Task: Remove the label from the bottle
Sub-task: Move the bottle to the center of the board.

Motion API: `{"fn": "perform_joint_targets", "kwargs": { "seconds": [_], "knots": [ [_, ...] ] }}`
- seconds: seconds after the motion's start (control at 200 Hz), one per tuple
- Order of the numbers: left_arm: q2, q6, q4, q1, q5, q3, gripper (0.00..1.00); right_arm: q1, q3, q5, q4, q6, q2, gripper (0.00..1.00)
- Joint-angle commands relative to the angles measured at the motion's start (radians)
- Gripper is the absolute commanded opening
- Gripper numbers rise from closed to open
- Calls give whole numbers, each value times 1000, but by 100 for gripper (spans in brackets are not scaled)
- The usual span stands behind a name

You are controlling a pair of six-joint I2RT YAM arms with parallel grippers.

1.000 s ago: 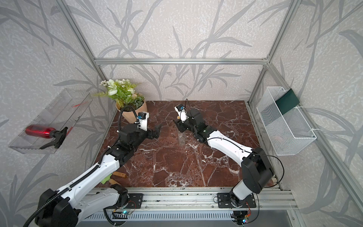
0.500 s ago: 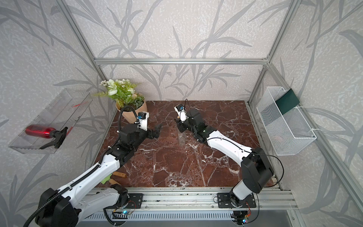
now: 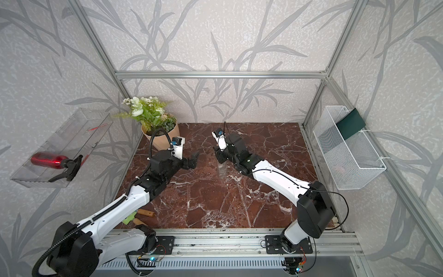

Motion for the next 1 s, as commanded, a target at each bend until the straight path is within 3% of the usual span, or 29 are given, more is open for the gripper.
{"fn": "perform_joint_targets", "kwargs": {
  "seconds": [0.0, 0.775, 0.93, 0.995],
  "knots": [
    [6, -5, 33, -4, 14, 43, 98, 14, 19, 36, -29, 1, -58, 0],
    [49, 17, 52, -35, 43, 83, 97, 72, -124, 64, -55, 76, -163, 0],
    [44, 24, 46, -40, 45, 84, 97, 74, -142, 67, -58, 84, -169, 39],
    [40, 27, 43, -40, 46, 84, 97, 74, -142, 72, -57, 85, -173, 66]
  ]
}}
